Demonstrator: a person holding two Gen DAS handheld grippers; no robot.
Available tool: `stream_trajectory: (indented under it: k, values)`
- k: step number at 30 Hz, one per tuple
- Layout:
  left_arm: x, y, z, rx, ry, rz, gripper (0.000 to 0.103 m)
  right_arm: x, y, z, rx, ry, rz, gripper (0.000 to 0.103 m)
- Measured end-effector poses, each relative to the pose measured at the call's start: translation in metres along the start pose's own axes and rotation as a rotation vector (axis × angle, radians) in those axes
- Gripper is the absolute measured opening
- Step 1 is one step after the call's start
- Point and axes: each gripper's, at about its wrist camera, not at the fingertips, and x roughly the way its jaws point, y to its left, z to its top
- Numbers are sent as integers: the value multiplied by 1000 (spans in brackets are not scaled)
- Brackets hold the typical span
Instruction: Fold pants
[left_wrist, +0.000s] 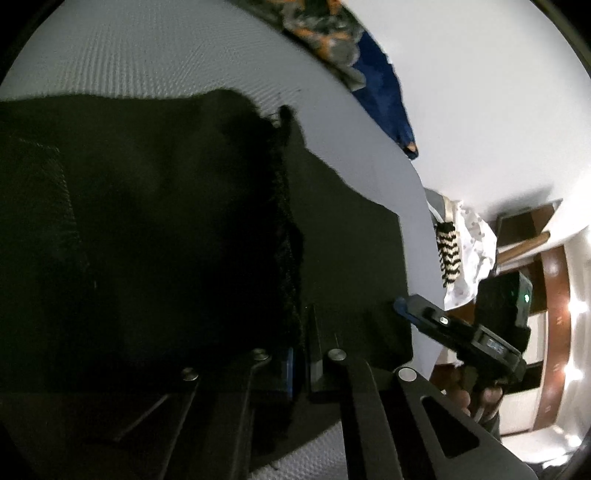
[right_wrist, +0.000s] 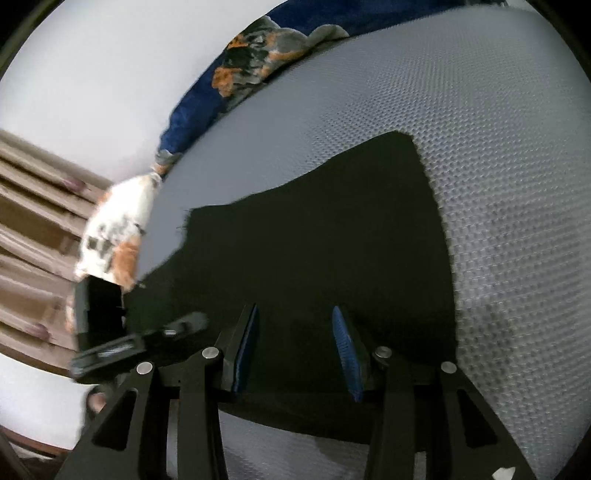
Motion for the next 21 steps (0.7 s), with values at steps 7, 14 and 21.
stream_trajectory:
  k: [7, 14, 21]
  values:
    - [-3, -3, -11, 74, 6, 105, 3, 7, 11, -9, -117, 25, -162, 38]
    - [6, -4, -11, 120, 11, 199, 6, 16, 15, -14, -168, 24, -217, 40]
    - [-12, -31, -5, 274, -102, 384, 19, 10, 28, 10, -248, -50, -310, 40]
